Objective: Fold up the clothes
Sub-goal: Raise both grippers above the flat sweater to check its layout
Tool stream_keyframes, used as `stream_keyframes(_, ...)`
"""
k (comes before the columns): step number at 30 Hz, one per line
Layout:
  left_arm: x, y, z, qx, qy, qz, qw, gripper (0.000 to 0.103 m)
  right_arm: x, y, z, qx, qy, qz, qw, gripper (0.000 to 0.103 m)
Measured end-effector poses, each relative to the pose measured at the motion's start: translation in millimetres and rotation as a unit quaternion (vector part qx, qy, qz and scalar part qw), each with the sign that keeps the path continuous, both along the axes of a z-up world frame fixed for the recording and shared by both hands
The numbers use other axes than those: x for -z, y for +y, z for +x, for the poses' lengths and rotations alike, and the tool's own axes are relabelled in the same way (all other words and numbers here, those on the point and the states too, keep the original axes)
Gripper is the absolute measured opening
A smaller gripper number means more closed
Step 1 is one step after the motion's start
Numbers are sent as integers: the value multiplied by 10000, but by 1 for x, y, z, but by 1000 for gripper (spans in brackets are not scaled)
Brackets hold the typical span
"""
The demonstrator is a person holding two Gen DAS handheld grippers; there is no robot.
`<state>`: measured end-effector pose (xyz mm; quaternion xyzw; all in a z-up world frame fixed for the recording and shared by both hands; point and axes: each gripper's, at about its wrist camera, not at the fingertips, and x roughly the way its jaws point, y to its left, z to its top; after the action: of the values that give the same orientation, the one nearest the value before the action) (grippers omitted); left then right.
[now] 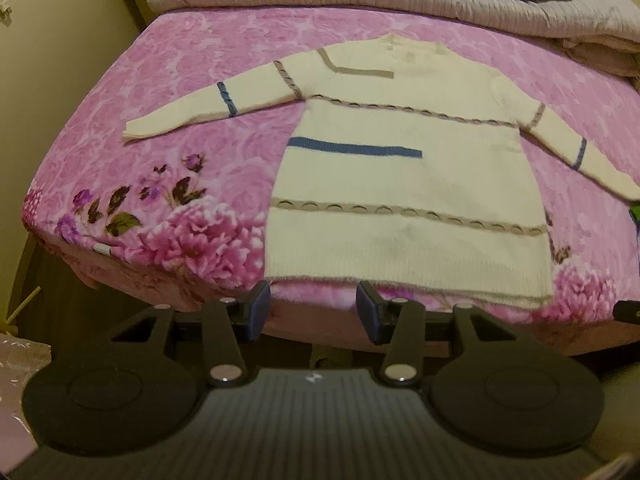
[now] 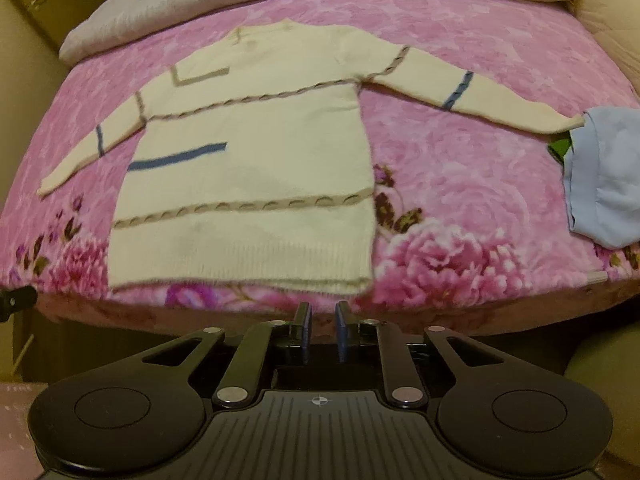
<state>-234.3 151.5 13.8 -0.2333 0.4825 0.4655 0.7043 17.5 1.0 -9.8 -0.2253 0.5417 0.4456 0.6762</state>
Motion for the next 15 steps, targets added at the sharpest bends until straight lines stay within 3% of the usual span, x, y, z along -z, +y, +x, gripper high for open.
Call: stream_keyframes(15, 0, -19, 2, 92, 147, 25, 9998, 43, 1, -8, -5, -89, -60, -58, 9999, 20)
